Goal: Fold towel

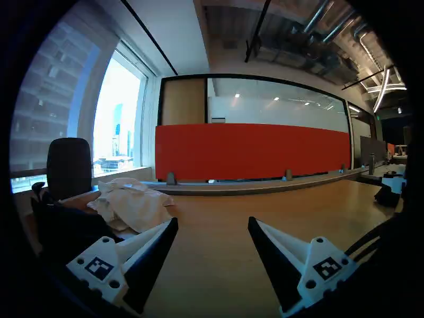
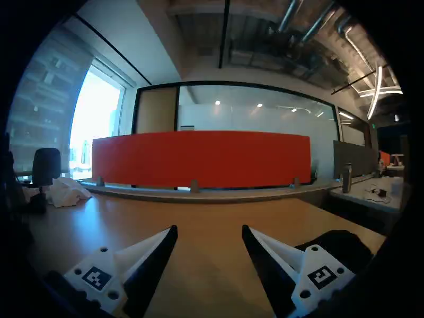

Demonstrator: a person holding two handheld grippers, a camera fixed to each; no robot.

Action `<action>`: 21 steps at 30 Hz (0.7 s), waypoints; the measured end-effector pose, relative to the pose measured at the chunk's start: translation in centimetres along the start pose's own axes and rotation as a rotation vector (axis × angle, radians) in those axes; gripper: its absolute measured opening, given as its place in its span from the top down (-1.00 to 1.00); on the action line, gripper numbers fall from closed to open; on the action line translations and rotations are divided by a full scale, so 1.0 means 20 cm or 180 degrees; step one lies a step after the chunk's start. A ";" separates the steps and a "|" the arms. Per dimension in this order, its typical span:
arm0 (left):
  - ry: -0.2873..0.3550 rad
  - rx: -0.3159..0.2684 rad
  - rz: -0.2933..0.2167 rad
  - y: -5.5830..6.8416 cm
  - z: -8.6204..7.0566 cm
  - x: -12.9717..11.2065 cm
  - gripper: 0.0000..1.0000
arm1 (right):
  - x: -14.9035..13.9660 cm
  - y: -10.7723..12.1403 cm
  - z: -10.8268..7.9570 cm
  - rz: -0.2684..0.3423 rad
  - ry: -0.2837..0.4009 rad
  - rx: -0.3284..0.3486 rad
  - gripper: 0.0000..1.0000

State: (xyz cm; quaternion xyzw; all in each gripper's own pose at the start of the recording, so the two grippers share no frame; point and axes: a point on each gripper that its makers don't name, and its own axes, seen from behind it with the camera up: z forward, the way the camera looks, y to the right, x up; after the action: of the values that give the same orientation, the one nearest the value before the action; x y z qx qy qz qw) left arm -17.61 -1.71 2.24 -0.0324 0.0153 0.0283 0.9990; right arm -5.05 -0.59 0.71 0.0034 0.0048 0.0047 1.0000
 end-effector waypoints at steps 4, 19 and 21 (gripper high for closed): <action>0.0000 0.0000 0.0000 0.00 0.00 0.00 -0.97 | 0.00 0.00 0.00 0.0001 0.0000 0.0000 -0.87; -0.0001 0.0000 0.0000 0.00 -0.01 0.01 -0.97 | 0.00 0.00 0.00 -0.0001 0.0000 0.0000 -0.87; -0.0001 0.0000 0.0000 0.00 -0.01 0.01 -0.97 | 0.00 0.00 0.00 -0.0001 0.0000 0.0000 -0.87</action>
State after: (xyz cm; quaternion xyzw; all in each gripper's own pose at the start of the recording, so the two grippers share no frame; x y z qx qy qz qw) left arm -17.43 -1.70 2.12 -0.0324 0.0151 0.0283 0.9990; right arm -4.99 -0.65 0.75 0.0033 0.0048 0.0045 1.0000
